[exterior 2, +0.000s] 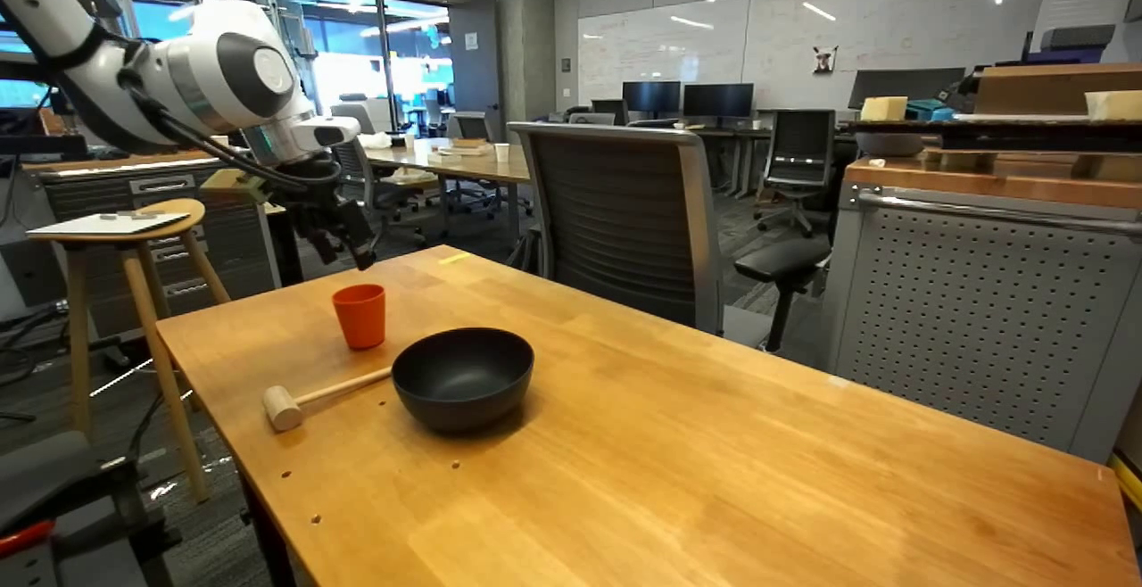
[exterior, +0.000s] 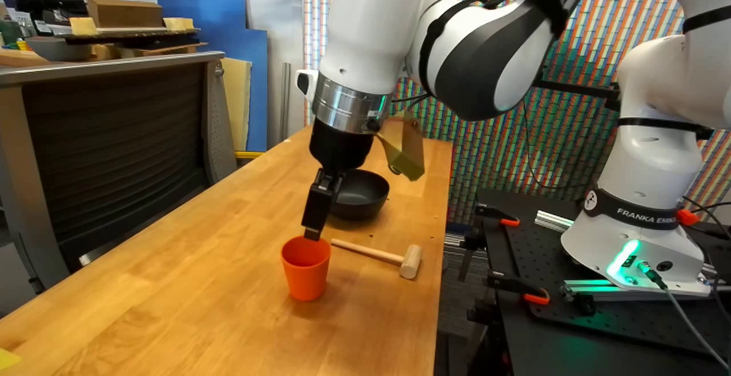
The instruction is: Put the cup into the bowl.
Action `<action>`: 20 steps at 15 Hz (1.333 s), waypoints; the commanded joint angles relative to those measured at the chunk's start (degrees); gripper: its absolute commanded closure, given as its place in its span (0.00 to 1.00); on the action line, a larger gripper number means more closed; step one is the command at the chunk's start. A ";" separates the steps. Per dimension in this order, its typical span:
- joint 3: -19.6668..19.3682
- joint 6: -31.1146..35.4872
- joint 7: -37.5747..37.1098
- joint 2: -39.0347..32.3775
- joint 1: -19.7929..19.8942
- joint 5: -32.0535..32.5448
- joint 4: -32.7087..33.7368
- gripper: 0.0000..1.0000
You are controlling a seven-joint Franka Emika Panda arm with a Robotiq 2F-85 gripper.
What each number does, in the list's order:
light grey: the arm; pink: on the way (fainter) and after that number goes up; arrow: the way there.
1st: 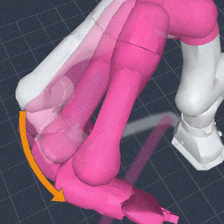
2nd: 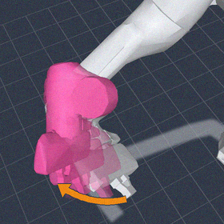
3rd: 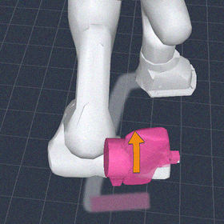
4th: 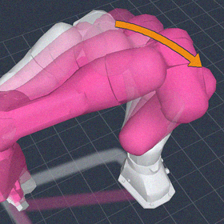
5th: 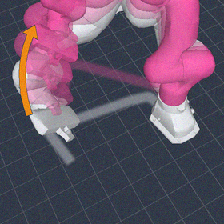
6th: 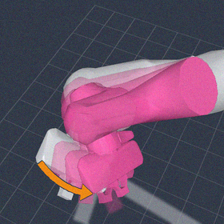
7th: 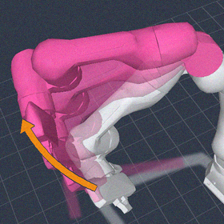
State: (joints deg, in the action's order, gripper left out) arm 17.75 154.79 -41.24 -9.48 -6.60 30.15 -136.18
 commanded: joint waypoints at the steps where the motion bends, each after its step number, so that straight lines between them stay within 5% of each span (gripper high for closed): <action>1: -3.48 -1.27 -6.60 -7.17 -2.03 10.29 7.04 0.00; 3: -3.90 -1.56 -7.10 -10.08 -1.92 10.90 8.21 0.02; 5: -3.41 -2.18 -5.87 -12.59 -1.26 8.86 8.12 0.27; 7: -2.88 -2.95 -5.31 -14.42 -0.85 7.18 7.96 0.35; 8: -7.46 -1.86 -3.17 -14.43 -5.53 3.73 7.55 0.43; 15: -13.21 -0.63 -2.19 -14.11 -11.99 -2.90 7.62 0.97; 20: -16.81 -1.54 -3.57 -9.98 -12.86 -3.78 4.92 0.99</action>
State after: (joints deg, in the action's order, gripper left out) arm 3.95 154.17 -45.21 -22.71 -18.17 27.88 -129.45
